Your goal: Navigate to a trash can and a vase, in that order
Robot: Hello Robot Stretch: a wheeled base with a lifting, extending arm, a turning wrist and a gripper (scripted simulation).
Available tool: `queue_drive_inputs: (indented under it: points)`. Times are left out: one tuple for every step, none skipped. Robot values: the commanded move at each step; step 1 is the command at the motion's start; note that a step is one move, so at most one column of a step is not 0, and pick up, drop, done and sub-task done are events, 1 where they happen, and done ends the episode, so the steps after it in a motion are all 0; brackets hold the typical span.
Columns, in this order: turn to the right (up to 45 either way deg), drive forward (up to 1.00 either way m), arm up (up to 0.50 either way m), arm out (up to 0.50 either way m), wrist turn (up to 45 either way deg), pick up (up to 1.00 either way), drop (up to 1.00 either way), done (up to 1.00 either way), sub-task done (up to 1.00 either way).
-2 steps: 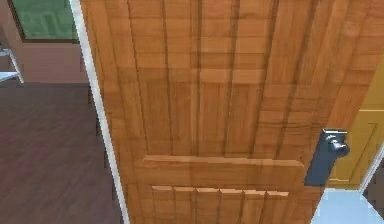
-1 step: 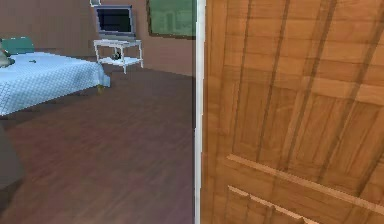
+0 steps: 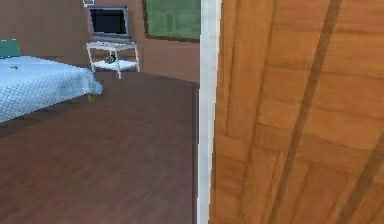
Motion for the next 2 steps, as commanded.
queue_drive_inputs:
  points:
    - [-45.0, 0.00, 0.00, 0.00, 0.0, 0.00, 0.00, 0.00, 0.00]
    - [-12.0, 0.00, 0.00, 0.00, 0.0, 0.00, 0.00, 0.00, 0.00]
